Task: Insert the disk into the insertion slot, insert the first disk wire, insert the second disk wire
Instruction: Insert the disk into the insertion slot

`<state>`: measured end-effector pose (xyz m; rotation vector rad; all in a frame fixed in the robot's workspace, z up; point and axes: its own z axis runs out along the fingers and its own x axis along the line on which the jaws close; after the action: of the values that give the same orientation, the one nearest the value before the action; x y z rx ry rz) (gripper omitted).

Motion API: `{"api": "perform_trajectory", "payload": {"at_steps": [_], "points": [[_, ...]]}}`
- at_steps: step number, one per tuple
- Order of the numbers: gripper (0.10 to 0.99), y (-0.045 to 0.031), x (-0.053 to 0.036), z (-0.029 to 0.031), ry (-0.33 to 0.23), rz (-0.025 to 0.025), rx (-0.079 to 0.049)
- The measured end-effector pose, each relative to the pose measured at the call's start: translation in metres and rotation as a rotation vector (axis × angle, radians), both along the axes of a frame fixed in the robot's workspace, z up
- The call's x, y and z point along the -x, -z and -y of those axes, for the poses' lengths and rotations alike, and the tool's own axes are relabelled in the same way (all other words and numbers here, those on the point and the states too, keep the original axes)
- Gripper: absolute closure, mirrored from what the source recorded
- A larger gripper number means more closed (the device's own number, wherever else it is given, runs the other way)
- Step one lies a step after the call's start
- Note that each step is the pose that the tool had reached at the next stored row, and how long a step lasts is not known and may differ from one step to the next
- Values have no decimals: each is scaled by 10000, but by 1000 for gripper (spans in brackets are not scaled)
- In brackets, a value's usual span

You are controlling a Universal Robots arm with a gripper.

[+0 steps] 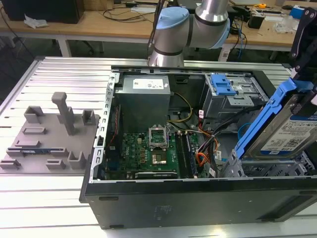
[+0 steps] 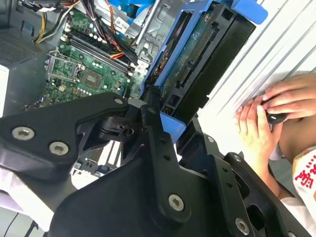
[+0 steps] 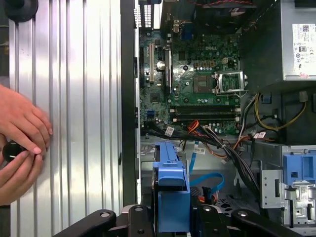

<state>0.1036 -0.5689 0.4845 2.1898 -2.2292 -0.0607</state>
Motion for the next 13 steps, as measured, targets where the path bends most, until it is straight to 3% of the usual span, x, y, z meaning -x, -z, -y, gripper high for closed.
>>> {"api": "perform_trajectory", "payload": {"at_steps": [4, 8, 13], "points": [[722, 0, 0, 0, -1, 10, -190], [722, 0, 1, 0, -1, 21, -194], [722, 1, 6, 0, -2, 215, -194]]}}
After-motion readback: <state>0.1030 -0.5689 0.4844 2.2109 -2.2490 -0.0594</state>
